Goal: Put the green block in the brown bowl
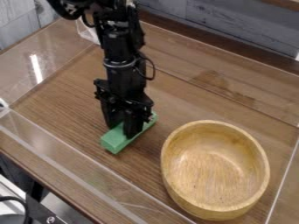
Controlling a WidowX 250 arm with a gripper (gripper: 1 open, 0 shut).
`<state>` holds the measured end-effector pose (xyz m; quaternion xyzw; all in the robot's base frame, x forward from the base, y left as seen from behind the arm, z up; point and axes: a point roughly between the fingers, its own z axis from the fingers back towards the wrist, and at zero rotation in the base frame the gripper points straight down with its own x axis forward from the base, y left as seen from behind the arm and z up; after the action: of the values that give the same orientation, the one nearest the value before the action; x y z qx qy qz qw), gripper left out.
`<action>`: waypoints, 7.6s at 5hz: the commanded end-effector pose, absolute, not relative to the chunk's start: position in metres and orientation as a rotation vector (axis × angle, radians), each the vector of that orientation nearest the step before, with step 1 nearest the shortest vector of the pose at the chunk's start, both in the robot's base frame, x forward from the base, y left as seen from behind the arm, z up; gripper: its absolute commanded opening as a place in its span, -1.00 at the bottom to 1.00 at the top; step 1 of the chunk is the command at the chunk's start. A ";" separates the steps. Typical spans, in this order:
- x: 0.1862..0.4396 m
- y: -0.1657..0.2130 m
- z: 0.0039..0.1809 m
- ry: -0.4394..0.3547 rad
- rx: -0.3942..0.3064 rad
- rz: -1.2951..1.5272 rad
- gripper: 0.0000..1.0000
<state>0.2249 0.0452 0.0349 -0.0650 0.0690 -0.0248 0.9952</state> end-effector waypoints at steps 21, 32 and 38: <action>0.228 -0.113 0.172 -0.161 -0.136 -0.018 -1.00; 0.212 -0.128 0.131 -0.187 -0.174 -0.029 1.00; 0.218 -0.126 0.141 -0.185 -0.193 -0.050 1.00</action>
<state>0.2095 -0.1236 0.1256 -0.0823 -0.0645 -0.0277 0.9941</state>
